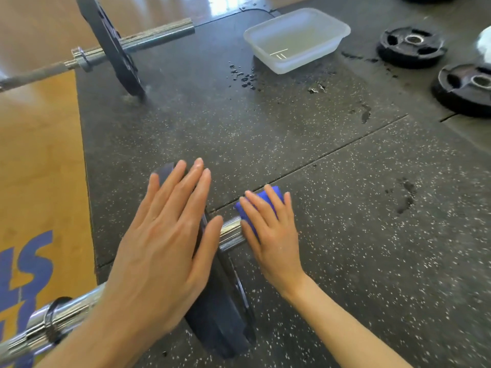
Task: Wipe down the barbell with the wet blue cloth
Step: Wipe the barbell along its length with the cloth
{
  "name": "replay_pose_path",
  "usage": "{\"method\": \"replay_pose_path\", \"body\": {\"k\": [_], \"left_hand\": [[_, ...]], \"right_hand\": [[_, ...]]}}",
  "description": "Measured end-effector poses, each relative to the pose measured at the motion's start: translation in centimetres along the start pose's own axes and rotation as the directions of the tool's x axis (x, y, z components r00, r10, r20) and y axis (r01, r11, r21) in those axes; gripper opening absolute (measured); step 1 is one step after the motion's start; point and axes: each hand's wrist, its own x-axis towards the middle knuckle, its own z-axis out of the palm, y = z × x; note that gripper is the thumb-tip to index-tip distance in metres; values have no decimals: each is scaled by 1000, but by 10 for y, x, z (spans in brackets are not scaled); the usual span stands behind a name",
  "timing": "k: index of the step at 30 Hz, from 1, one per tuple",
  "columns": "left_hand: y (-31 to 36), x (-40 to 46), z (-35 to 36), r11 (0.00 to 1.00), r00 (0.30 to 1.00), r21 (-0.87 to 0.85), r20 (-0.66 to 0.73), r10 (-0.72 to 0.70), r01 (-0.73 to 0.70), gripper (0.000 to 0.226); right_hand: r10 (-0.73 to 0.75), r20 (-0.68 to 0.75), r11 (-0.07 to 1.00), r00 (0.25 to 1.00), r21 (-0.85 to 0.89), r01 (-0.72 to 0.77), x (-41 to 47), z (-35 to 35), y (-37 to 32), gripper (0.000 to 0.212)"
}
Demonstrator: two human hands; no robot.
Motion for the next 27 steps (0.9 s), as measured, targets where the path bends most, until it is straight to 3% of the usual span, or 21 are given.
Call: {"method": "replay_pose_path", "body": {"k": [2,6,10,15,20,24,27], "left_hand": [[5,-8,3,1000,1000,-13,-7,-22,22,64],[10,-11,10,999,998,-1,-38,-41,41,64],[9,-7,10,999,998,-24,-37,-48,47,63],[2,5,9,997,997,-62,-53,-48,44,62],[-19,19,6,992,998,-109,-11,-62,60,63],[-41,43,3,984,995,-155,63,-81,90,72],[-59,61,1,975,987,-173,104,-120,137,76]], "right_hand": [[-120,28,993,992,-22,120,-6,-6,10,40],[121,-35,992,992,37,-120,-3,-6,6,41],[-103,26,994,994,39,102,-11,-7,9,42],[157,-41,980,987,127,-151,-6,1,17,42],[35,-22,992,999,122,-32,-8,7,26,44],[101,-44,992,994,79,-98,35,18,16,49],[47,-37,995,998,90,-43,21,28,21,45]]}}
